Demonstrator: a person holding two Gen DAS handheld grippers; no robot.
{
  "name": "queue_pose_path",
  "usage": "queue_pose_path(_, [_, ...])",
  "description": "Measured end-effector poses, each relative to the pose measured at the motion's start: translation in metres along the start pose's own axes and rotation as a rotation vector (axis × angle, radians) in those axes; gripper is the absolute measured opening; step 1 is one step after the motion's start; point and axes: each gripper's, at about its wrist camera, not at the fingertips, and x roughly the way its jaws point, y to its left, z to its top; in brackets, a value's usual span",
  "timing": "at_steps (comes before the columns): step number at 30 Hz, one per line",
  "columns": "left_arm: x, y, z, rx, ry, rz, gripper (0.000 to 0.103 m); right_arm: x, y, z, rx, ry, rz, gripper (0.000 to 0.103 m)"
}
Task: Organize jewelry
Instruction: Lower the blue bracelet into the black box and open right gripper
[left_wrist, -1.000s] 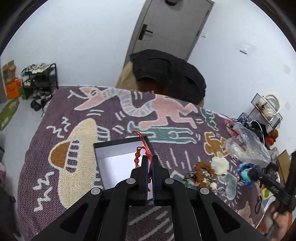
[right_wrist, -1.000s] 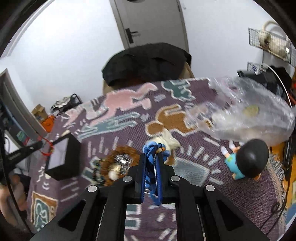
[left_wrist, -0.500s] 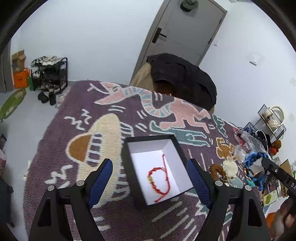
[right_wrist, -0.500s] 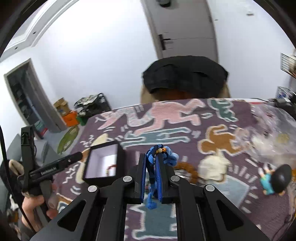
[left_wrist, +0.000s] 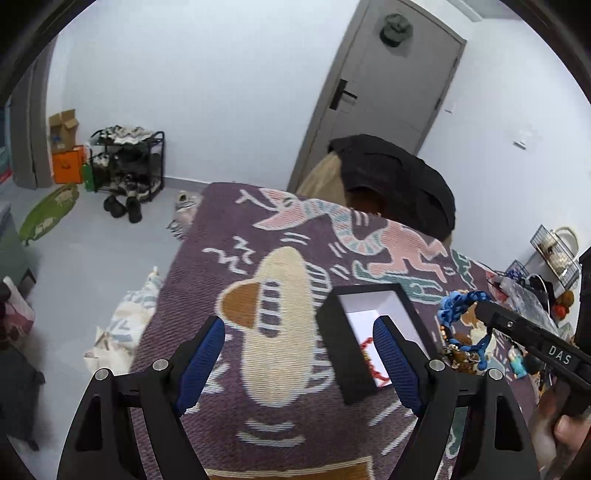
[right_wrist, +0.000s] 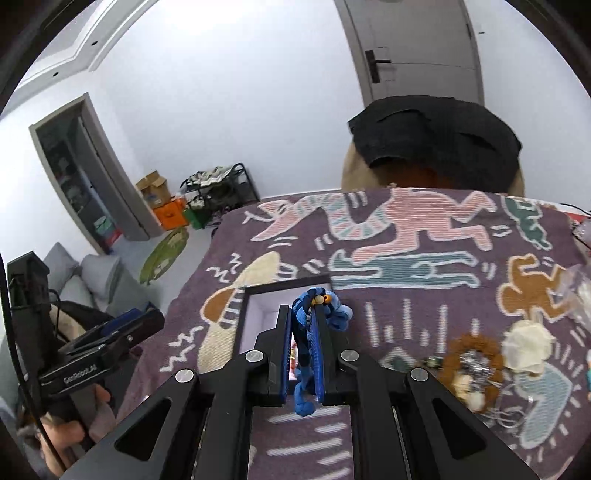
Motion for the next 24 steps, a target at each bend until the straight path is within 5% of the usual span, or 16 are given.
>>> queue_pose_path(7, [-0.001,0.02,0.001,-0.016,0.002,0.032,0.083,0.022,0.029,0.005,-0.028,-0.002,0.029,0.017])
queue_pose_path(9, [-0.002,0.019,0.0,-0.003,-0.006,0.042,0.083,0.024,0.035,0.004,-0.035,0.005,0.04,0.047])
queue_pose_path(10, [-0.003,0.017,0.0,0.012,-0.012,0.049,0.083,0.023,0.036,0.002,-0.033,0.001,0.046,0.07])
queue_pose_path(11, [-0.004,0.015,-0.001,0.025,-0.015,0.051,0.083,0.02,0.035,0.001,-0.031,-0.011,0.045,0.08])
queue_pose_path(19, [-0.016,-0.005,0.003,0.051,-0.055,0.028,0.102,-0.005,0.001,-0.014,0.08,-0.028,0.042,0.088])
queue_pose_path(24, [-0.022,-0.027,0.005,0.084,-0.07,0.002,0.103,-0.03,-0.018,-0.023,0.121,-0.069,0.015,0.098])
